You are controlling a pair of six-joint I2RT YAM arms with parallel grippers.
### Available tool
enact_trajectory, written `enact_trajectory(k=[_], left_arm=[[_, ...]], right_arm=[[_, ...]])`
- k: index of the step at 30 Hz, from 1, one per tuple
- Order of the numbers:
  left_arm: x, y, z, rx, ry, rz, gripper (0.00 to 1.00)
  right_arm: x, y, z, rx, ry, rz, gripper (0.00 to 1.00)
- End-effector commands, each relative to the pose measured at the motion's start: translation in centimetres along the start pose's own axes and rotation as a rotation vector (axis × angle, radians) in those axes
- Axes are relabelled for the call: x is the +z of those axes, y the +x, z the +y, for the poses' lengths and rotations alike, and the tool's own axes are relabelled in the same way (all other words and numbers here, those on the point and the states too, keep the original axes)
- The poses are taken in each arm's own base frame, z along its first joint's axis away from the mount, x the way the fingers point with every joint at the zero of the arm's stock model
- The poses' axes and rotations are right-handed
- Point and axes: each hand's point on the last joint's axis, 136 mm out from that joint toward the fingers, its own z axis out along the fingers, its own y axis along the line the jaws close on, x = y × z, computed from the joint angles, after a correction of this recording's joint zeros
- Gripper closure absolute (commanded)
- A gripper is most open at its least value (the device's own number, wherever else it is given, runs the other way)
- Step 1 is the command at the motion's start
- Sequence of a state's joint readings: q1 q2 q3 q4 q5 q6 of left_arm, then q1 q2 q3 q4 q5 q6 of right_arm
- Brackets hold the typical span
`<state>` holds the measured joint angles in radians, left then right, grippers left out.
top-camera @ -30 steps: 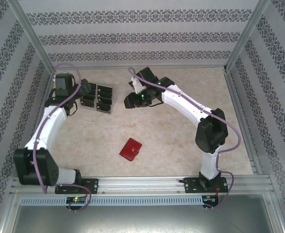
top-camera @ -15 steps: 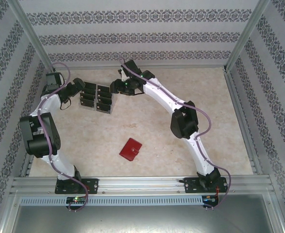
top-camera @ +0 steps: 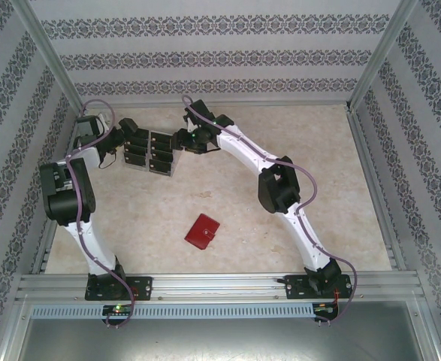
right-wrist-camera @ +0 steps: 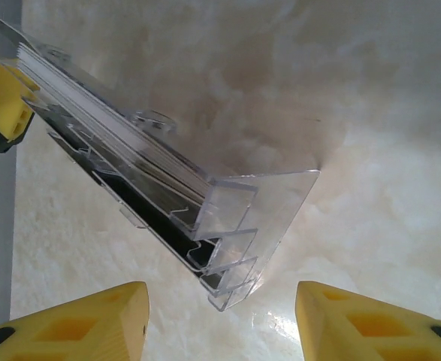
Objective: Put the credit cards into the card holder
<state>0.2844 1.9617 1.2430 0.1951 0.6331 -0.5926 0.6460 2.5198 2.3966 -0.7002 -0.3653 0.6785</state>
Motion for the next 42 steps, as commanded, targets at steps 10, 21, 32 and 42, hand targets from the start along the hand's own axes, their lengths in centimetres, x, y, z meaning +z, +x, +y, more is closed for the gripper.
enact_trajectory(k=[10, 21, 32, 42], left_arm=[[0.8, -0.5, -1.2, -0.033, 0.149, -0.018, 0.0], [1.1, 1.1, -2.6, -0.045, 0.202, 0.025, 0.0], [1.2, 3.9, -5.5, -0.022, 0.241, 0.079, 0.0], [1.2, 6.3, -9.5, 0.029, 0.279, 0.121, 0.0]], right_arm=[[2.1, -0.8, 0.8, 0.004, -0.061, -0.024, 0.5], [2.1, -1.6, 0.4, 0.018, -0.073, -0.039, 0.63], [0.8, -2.9, -2.3, 0.068, -0.054, -0.067, 0.53], [-0.3, -3.9, -2.9, 0.113, -0.141, -0.092, 0.49]])
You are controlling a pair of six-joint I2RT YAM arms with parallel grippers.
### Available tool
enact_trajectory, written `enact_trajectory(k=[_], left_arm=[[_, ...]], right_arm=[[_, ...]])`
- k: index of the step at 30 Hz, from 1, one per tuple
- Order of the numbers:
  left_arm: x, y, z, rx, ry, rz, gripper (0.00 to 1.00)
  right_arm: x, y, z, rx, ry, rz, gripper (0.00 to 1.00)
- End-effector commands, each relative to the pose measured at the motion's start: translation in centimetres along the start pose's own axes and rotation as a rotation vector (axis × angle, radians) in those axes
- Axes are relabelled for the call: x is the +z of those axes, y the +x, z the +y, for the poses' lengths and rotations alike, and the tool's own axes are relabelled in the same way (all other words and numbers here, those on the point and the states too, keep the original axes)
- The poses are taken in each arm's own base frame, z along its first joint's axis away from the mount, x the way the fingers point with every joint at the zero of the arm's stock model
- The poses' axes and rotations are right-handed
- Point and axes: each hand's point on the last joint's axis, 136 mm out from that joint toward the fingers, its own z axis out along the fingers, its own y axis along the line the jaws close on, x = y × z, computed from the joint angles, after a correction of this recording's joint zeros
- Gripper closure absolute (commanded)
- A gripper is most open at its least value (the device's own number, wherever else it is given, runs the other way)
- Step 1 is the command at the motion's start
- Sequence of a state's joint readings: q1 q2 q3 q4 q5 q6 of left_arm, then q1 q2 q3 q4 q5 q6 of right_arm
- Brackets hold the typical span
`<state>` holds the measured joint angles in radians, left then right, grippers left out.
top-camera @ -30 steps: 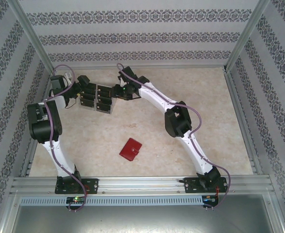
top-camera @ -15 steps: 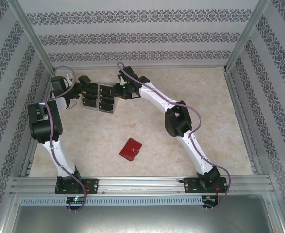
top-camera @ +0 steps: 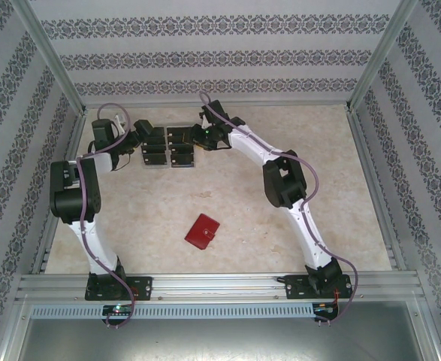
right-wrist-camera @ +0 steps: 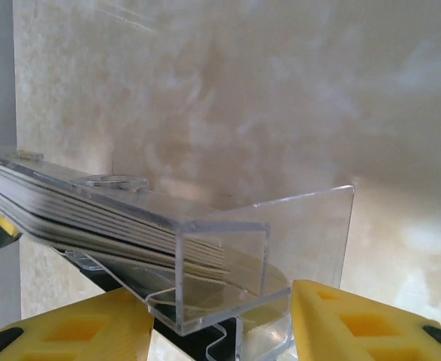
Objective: Put the credit cards into the card holder
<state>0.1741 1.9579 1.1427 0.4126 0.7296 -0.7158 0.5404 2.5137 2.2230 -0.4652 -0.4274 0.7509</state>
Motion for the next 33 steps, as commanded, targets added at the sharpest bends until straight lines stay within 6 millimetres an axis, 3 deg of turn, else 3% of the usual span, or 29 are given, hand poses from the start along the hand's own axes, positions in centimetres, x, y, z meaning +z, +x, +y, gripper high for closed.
enact_trajectory(k=[1, 8, 18, 33], left_arm=[[0.5, 2.1, -4.6, 0.039, 0.09, 0.068, 0.0], [2.4, 3.9, -6.8, 0.07, 0.106, 0.104, 0.0], [4.3, 5.9, -9.8, 0.103, 0.138, 0.138, 0.0], [6.9, 9.0, -11.8, 0.134, 0.145, 0.188, 0.0]], right_arm=[[-1.1, -0.2, 2.7, -0.004, -0.093, -0.017, 0.49], [-2.2, -0.4, 2.2, 0.003, -0.098, -0.031, 0.5], [-4.6, -1.1, 0.0, 0.033, -0.09, -0.076, 0.5], [-6.5, -1.5, -1.1, 0.042, -0.086, -0.102, 0.51]])
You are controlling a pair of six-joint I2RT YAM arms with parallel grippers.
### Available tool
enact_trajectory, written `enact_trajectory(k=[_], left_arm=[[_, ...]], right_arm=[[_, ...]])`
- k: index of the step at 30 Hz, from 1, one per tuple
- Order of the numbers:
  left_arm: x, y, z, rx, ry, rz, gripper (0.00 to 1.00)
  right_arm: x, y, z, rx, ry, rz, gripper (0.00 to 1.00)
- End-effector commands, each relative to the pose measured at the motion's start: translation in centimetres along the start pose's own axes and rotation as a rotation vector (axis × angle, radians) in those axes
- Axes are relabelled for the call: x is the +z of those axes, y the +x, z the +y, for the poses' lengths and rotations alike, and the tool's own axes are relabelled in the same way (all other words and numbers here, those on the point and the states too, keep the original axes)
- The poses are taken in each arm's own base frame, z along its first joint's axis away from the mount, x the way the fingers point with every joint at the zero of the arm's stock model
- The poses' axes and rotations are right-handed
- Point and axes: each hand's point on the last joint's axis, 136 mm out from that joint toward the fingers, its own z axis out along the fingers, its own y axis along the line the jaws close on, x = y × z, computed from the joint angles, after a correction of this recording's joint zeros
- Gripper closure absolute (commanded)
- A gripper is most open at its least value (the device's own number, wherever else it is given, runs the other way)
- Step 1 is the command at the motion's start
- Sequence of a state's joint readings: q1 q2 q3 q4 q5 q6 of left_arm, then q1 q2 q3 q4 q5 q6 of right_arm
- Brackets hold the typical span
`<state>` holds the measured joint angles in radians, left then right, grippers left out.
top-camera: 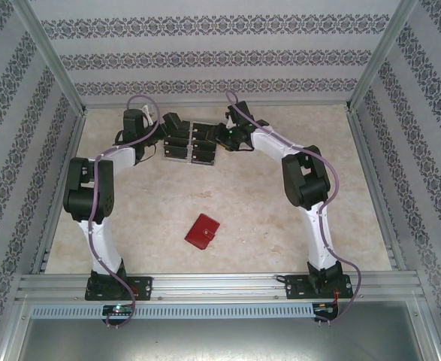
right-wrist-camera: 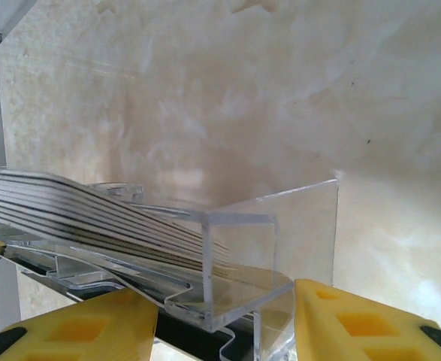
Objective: Put the credit cards into the card holder
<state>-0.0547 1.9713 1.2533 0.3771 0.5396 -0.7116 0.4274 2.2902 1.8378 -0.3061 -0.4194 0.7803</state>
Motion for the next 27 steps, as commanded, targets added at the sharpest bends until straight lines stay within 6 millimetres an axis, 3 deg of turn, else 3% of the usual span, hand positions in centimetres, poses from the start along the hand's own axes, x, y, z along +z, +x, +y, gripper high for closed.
enact_trajectory(k=[1, 11, 27], left_arm=[[1.9, 5.2, -4.8, 0.011, 0.144, 0.172, 0.0], [2.9, 7.0, -4.7, 0.011, 0.131, 0.197, 0.0], [6.5, 11.7, -7.8, 0.046, 0.157, 0.278, 0.0]], right_arm=[[-1.3, 0.2, 4.3, -0.057, -0.126, -0.016, 0.51], [-2.2, 0.2, 2.4, -0.045, -0.101, -0.026, 0.51], [-5.2, -1.5, -1.4, 0.002, -0.076, -0.08, 0.51]])
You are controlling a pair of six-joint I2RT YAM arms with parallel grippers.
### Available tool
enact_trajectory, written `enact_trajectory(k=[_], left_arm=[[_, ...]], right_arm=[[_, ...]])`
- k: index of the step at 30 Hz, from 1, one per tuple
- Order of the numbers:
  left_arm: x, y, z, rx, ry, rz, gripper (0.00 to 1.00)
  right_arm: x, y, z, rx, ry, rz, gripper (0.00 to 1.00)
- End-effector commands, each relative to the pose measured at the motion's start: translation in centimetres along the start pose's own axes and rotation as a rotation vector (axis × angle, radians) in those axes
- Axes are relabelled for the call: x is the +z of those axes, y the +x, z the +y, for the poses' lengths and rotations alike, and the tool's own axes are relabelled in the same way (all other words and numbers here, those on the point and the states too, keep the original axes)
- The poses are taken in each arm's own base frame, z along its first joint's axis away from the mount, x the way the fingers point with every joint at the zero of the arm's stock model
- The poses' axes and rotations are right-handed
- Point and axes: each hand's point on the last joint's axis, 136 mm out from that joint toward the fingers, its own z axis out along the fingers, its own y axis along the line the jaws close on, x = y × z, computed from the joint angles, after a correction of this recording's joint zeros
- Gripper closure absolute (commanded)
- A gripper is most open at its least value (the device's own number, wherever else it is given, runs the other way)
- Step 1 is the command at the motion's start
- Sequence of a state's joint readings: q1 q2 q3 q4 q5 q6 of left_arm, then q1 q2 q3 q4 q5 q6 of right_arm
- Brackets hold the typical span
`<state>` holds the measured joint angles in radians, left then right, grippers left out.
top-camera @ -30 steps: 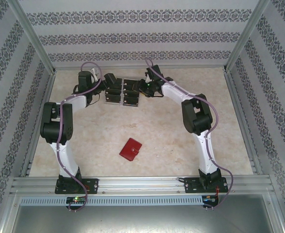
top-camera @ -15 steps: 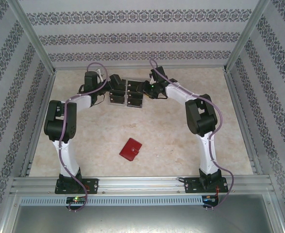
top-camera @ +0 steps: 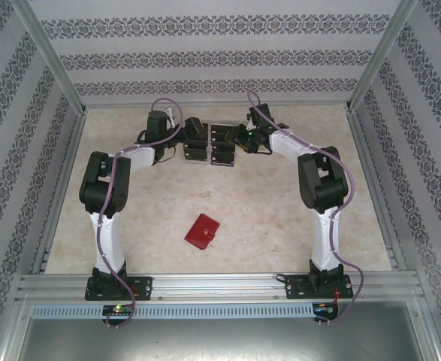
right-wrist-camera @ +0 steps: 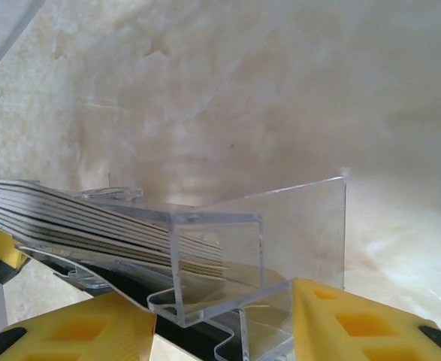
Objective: Put the credit cards into the card holder
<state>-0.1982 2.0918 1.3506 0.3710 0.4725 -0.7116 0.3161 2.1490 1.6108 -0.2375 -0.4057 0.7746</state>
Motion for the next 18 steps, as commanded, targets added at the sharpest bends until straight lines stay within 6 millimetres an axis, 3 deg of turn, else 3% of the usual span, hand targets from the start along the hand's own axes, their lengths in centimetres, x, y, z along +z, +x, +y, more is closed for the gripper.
enact_trajectory(k=[1, 18], left_arm=[[2.1, 6.4, -5.6, 0.008, 0.151, 0.198, 0.0], [7.1, 11.2, -12.2, 0.053, 0.243, 0.28, 0.0]], right_arm=[[-1.1, 0.3, 3.7, -0.066, -0.127, -0.006, 0.51], [-6.9, 0.5, -2.8, 0.008, -0.072, -0.079, 0.52]])
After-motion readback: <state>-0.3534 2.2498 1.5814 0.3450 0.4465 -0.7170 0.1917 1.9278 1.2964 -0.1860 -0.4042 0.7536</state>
